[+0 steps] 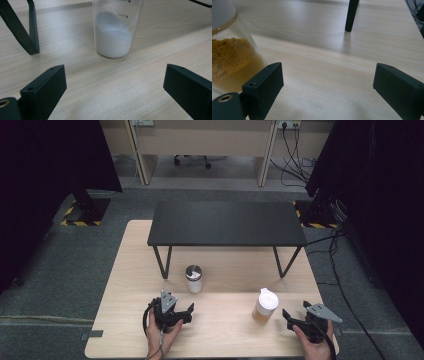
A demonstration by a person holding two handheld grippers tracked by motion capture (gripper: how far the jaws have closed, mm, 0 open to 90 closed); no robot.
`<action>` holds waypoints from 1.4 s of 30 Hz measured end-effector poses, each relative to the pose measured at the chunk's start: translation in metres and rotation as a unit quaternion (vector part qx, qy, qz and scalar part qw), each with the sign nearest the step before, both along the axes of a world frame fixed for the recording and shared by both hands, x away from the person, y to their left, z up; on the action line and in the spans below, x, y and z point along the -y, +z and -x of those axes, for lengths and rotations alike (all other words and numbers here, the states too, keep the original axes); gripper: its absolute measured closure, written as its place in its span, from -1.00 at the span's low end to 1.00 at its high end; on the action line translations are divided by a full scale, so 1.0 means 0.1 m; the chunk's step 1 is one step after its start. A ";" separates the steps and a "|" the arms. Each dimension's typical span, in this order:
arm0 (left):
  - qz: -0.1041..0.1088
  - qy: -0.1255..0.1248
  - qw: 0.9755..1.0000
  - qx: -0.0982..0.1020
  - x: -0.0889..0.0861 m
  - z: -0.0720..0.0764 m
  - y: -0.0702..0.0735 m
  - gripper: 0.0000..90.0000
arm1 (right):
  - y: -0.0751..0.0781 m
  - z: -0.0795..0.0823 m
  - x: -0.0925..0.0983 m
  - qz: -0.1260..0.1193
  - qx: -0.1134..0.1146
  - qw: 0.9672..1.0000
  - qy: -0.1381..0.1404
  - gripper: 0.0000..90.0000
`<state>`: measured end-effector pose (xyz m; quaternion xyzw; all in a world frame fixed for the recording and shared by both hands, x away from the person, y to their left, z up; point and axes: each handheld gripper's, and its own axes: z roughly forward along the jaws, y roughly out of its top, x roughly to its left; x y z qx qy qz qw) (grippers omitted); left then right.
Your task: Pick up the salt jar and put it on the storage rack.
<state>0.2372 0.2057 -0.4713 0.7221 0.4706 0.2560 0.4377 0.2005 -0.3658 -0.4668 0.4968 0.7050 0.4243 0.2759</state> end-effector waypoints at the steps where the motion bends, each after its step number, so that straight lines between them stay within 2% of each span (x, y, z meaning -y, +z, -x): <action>1: 0.000 0.000 1.000 0.000 0.00 0.00 0.00 -0.91 | 0.00 0.01 0.00 0.000 0.000 1.000 0.000 -0.79; 16: 0.008 -0.014 1.000 0.004 -0.05 -0.01 -0.02 -0.98 | 0.01 -0.01 0.00 0.003 -0.003 1.000 0.003 -0.80; 19: 0.009 -0.024 1.000 0.014 -0.06 -0.01 -0.04 -1.00 | 0.01 -0.02 -0.01 0.006 -0.004 1.000 0.004 -0.80; 27: 0.009 -0.029 0.999 0.027 -0.02 -0.03 -0.02 -1.00 | 0.01 -0.02 -0.02 0.007 -0.004 1.000 0.002 -0.80; 37: 0.012 -0.023 0.999 0.034 0.05 -0.18 0.01 -1.00 | 0.01 -0.02 -0.02 0.006 -0.004 1.000 0.002 -0.80; 42: 0.008 -0.023 0.999 0.030 0.13 -0.30 0.03 -1.00 | 0.02 -0.02 -0.02 0.008 -0.005 1.000 0.003 -0.80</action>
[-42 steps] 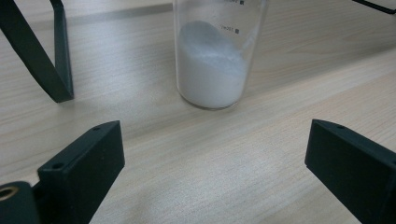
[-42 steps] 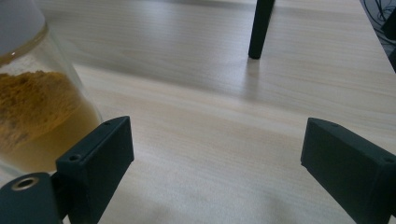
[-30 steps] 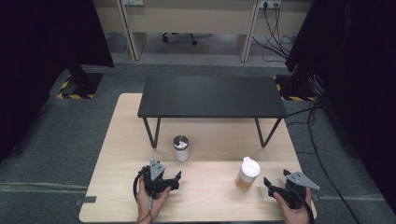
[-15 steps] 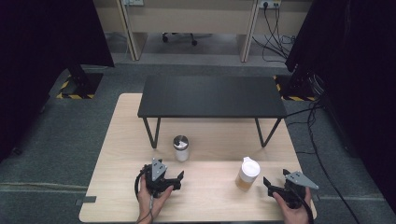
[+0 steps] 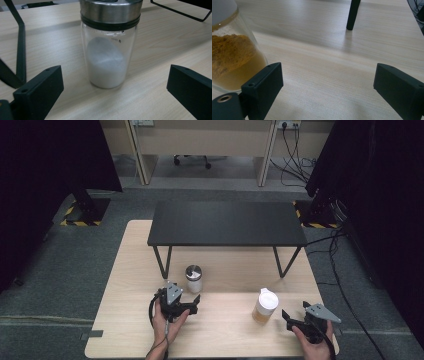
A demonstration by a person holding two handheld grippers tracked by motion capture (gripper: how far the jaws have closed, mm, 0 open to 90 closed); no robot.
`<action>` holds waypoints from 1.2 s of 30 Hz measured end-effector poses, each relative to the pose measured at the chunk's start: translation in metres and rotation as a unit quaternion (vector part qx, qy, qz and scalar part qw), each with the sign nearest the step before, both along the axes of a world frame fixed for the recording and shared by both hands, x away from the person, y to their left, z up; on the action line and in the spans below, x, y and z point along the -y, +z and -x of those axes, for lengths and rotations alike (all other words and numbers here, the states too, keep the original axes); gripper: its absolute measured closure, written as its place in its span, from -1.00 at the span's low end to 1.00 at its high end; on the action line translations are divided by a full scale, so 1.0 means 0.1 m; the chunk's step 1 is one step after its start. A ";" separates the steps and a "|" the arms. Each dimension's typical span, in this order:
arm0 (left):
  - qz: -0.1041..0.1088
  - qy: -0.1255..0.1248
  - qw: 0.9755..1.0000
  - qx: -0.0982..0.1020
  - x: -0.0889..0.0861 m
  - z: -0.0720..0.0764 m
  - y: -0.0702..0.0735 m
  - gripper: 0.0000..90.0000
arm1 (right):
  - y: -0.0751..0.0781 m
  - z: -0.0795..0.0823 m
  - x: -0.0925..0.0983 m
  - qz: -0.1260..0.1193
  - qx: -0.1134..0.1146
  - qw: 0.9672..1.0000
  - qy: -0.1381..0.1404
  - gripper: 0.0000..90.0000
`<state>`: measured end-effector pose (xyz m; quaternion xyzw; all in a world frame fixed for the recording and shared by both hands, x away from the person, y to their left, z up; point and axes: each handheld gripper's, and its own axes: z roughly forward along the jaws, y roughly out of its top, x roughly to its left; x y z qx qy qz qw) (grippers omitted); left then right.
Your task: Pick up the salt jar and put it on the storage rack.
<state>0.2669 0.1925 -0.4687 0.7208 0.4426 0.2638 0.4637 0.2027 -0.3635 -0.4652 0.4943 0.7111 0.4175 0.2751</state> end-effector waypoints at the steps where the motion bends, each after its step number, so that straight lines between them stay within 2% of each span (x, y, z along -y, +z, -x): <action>1: -0.002 -0.001 1.000 -0.001 0.02 -0.03 0.01 -0.99 | 0.00 0.00 0.00 0.000 0.000 1.000 0.000 -0.80; 11: -0.010 0.001 1.000 -0.012 0.14 -0.26 0.05 -0.98 | 0.00 0.00 0.00 0.002 0.000 1.000 0.004 -0.80; 16: -0.011 0.010 1.000 -0.015 0.15 -0.33 0.06 -0.96 | 0.00 -0.01 0.01 0.002 -0.001 1.000 0.005 -0.80; 25: -0.020 0.010 1.000 -0.022 0.23 -0.46 0.09 -0.94 | 0.00 0.00 -0.01 0.005 0.001 1.000 0.005 -0.80; 36: -0.022 0.008 0.999 -0.025 0.26 -0.50 0.09 -0.58 | 0.00 0.00 0.00 0.004 0.001 1.000 0.007 -0.80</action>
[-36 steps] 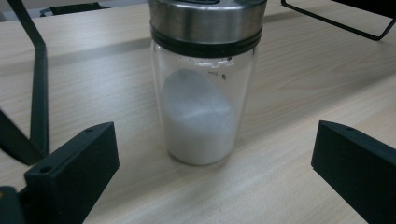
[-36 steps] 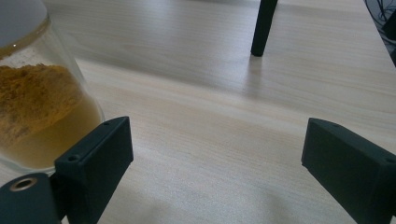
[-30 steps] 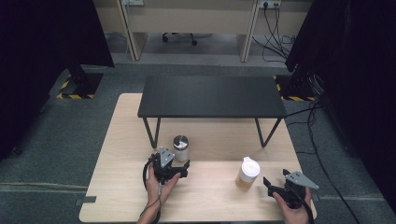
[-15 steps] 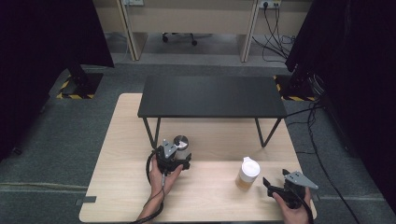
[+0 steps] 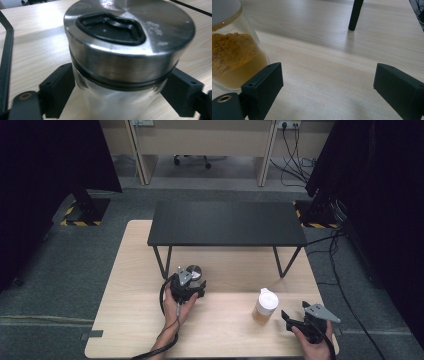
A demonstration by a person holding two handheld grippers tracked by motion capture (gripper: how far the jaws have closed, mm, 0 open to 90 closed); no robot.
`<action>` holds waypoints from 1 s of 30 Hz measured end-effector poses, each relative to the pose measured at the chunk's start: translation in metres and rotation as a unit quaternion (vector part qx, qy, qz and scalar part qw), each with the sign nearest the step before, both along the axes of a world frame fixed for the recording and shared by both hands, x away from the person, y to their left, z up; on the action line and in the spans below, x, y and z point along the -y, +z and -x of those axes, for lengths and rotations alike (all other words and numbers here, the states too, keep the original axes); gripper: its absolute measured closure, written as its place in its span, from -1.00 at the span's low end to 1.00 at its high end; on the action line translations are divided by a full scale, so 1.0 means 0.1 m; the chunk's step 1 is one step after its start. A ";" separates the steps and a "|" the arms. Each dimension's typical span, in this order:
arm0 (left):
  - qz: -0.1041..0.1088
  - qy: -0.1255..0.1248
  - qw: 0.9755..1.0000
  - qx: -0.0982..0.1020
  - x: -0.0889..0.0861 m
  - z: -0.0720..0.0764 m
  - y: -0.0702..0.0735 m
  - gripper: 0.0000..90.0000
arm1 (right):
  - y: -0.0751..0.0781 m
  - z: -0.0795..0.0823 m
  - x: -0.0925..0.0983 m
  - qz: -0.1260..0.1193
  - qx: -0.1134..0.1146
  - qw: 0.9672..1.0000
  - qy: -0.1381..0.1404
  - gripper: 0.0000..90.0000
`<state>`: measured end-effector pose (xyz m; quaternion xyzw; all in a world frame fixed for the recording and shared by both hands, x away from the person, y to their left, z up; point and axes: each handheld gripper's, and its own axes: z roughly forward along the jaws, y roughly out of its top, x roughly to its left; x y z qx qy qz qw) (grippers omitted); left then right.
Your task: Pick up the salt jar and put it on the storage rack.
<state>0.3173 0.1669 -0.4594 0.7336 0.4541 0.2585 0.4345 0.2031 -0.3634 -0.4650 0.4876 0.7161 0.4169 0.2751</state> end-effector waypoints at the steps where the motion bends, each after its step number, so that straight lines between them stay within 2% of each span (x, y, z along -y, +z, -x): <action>1: 0.000 -0.001 1.000 0.000 0.00 0.00 0.00 -0.52 | 0.00 0.00 0.00 0.000 0.000 1.000 0.000 -0.80; 6: -0.007 -0.004 1.000 -0.002 0.01 -0.02 0.01 -0.36 | 0.00 0.00 0.00 0.000 0.000 1.000 0.000 -0.80; 8: -0.002 -0.005 1.000 -0.005 -0.01 -0.03 0.01 -0.31 | 0.00 0.00 0.00 -0.001 0.000 1.000 0.000 -0.80; 16: -0.001 0.001 1.000 -0.003 0.01 -0.02 0.00 -0.31 | 0.00 0.00 0.01 -0.003 0.000 1.000 0.001 -0.80; 22: 0.013 0.007 1.000 0.011 -0.01 0.03 -0.08 -0.31 | 0.00 0.00 0.02 -0.004 0.000 1.000 0.001 -0.80; 30: 0.010 0.002 1.000 0.022 -0.02 0.06 -0.12 -0.31 | 0.00 0.00 0.02 -0.005 -0.001 1.000 0.001 -0.80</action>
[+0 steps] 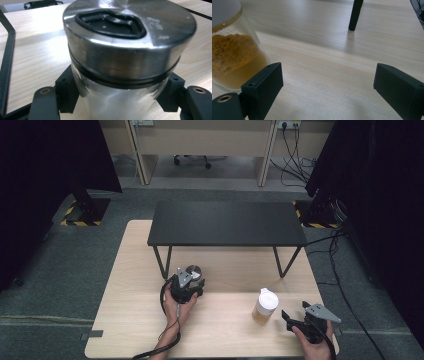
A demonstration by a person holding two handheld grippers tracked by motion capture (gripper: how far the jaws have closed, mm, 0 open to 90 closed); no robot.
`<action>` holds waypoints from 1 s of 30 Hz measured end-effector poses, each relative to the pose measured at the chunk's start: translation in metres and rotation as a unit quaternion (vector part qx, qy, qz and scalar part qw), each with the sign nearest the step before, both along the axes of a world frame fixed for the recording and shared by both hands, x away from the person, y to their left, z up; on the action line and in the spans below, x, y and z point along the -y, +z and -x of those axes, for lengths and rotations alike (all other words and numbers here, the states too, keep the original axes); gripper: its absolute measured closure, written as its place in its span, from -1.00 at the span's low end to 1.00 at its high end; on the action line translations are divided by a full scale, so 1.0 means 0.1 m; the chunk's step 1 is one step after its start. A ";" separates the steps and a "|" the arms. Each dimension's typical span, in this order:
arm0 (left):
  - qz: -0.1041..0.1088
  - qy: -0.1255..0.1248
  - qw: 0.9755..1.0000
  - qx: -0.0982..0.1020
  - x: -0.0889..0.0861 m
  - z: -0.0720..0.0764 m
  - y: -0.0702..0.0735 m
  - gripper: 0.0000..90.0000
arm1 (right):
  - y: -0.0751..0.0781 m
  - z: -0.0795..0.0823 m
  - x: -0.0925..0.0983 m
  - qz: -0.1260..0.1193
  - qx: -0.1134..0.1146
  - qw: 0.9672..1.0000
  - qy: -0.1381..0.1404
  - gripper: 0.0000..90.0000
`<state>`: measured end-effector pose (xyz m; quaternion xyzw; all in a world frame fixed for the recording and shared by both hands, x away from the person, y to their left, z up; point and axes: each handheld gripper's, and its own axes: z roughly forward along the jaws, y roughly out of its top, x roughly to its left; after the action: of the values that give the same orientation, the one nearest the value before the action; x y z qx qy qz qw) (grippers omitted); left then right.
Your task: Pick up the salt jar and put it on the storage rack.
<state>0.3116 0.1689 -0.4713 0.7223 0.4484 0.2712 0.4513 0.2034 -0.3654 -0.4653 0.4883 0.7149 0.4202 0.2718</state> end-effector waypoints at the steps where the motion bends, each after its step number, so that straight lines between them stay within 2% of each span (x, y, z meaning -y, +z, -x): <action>1: 0.003 0.000 1.000 0.003 -0.01 0.01 -0.02 -0.31 | 0.00 0.00 0.00 0.000 0.000 1.000 0.000 -0.80; 7: 0.010 0.004 1.000 0.017 0.00 0.05 -0.09 -0.31 | 0.00 0.00 -0.01 0.002 -0.001 1.000 0.000 -0.80; 30: 0.014 0.009 1.000 0.016 -0.03 0.09 -0.07 -0.30 | 0.00 -0.01 0.00 0.001 0.000 1.000 0.002 -0.80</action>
<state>0.3023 0.1723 -0.4779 0.7073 0.4514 0.2809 0.4659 0.2041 -0.3657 -0.4652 0.4868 0.7162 0.4202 0.2713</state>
